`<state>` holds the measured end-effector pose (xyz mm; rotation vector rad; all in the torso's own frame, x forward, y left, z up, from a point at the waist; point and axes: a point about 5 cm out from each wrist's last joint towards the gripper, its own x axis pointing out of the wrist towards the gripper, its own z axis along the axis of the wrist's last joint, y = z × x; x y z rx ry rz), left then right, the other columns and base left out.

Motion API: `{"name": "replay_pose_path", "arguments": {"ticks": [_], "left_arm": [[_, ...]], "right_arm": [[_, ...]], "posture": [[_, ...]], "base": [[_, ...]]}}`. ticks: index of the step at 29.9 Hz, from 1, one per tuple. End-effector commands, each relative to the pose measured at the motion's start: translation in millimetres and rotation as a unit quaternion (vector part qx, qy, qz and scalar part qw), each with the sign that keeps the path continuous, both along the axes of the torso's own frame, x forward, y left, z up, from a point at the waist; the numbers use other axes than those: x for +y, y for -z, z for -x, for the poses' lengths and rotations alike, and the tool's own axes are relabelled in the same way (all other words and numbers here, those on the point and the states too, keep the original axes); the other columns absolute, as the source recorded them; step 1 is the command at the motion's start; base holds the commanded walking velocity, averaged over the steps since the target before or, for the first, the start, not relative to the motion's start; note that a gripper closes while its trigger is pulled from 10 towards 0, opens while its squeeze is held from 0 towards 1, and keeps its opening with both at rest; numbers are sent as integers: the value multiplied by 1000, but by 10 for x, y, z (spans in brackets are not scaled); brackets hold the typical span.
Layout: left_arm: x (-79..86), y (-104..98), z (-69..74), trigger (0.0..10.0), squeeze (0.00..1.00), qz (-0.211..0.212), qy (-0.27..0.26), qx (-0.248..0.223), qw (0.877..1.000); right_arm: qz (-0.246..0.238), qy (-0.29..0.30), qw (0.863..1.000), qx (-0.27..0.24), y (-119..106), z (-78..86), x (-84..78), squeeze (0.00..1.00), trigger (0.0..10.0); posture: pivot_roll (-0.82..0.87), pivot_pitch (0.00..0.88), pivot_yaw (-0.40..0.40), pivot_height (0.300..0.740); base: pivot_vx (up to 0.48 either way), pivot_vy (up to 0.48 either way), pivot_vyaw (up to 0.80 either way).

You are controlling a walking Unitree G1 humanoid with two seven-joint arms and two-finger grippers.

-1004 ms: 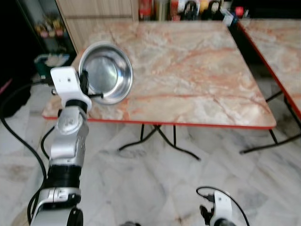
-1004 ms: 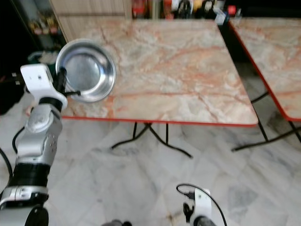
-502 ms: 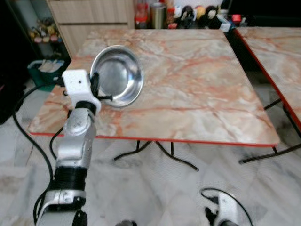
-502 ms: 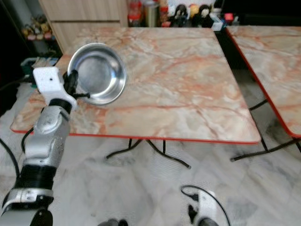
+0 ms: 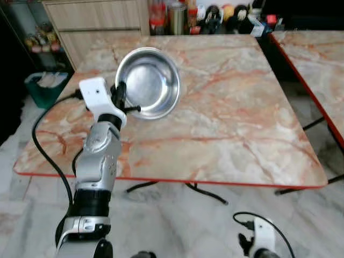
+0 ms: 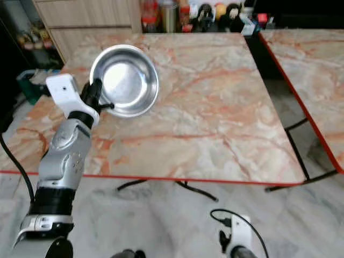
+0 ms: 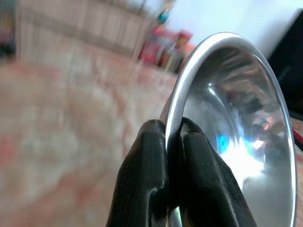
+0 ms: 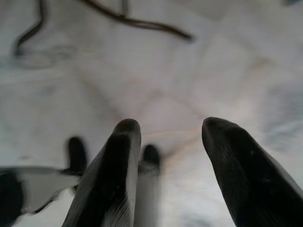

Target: Setting the table

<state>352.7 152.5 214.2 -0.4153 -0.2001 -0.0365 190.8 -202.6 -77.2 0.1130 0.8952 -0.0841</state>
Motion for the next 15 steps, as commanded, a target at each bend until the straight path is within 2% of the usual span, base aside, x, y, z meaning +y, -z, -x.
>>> {"name": "replay_pose_path", "arguments": {"ticks": [1,2,4,9,10,12,15], "left_arm": [[-72,-23,4,10000,0,50,21,9,998],[-72,-23,4,10000,0,50,21,9,998],[-259,8,14,10000,0,88,66,42,993],[-293,14,26,10000,0,94,76,58,991],[-448,71,41,10000,0,107,123,108,981],[-536,116,62,10000,0,93,148,148,973],[-553,155,68,10000,0,75,147,168,972]], "right_arm": [[2,4,1000,18,45,98,-31,0,10000],[2,4,1000,18,45,98,-31,0,10000],[2,1,1000,19,48,103,-30,0,10000],[2,1,1000,19,49,106,-30,0,10000],[1,0,1000,20,51,109,-27,0,10000],[0,0,1000,20,51,108,-25,0,10000],[0,0,1000,20,52,110,-25,0,10000]], "posture": [[46,127,37,740],[46,127,37,740],[45,120,39,740],[46,118,40,740],[44,117,42,740],[45,120,42,740],[51,123,41,740]], "base": [[0,0,0],[0,0,0],[0,0,0],[0,0,0],[0,0,0],[0,0,0],[0,0,0]]}}
